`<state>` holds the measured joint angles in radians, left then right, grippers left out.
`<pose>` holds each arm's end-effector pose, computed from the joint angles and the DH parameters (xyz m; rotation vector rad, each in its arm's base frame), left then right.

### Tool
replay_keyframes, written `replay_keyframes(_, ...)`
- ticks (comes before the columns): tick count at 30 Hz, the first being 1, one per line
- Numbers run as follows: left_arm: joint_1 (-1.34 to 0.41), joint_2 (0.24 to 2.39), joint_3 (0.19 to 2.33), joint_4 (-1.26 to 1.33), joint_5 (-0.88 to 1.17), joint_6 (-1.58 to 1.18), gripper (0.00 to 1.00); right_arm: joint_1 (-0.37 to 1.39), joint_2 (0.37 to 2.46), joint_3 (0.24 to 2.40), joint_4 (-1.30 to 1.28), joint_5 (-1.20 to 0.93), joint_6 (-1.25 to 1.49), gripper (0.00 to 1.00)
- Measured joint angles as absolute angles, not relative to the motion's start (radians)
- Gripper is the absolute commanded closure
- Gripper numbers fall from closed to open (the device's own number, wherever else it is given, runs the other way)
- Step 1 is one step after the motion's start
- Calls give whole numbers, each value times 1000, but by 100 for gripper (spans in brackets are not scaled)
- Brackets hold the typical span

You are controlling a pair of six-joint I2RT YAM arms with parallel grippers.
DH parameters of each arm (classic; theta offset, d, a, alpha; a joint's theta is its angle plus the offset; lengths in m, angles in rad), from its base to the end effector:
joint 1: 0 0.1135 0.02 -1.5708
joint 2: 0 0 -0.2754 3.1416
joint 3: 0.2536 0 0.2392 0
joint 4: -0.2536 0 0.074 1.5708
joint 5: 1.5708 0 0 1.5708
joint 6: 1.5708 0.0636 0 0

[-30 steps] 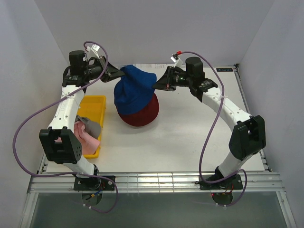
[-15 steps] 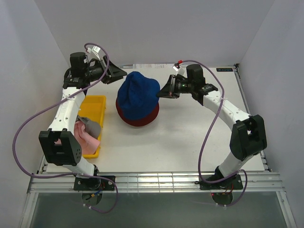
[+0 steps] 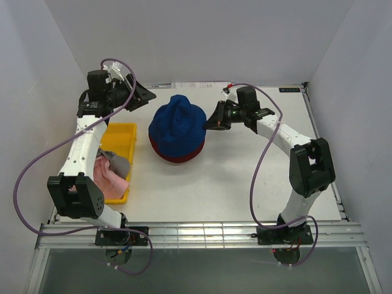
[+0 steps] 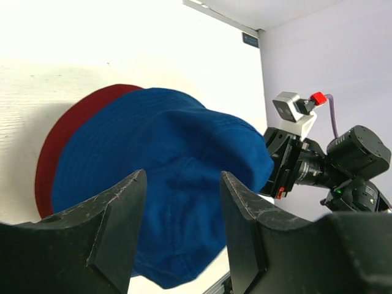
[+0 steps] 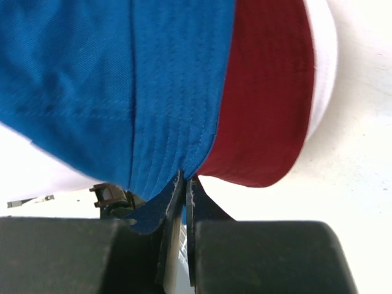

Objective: Stack the hats

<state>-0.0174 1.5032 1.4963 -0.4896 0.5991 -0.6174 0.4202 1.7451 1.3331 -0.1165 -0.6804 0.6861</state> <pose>0.3439 -0.0419 0.3864 -0.2505 2.1112 -1.0022 0.3585 0.2040 0.2848 -0.1535 2.2694 1.3436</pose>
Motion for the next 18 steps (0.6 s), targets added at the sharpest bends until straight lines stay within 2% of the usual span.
replay_keyframes(18, -13, 1503, 1245, -477, 515, -632, 39, 419, 1862, 1417, -145, -676, 643, 92)
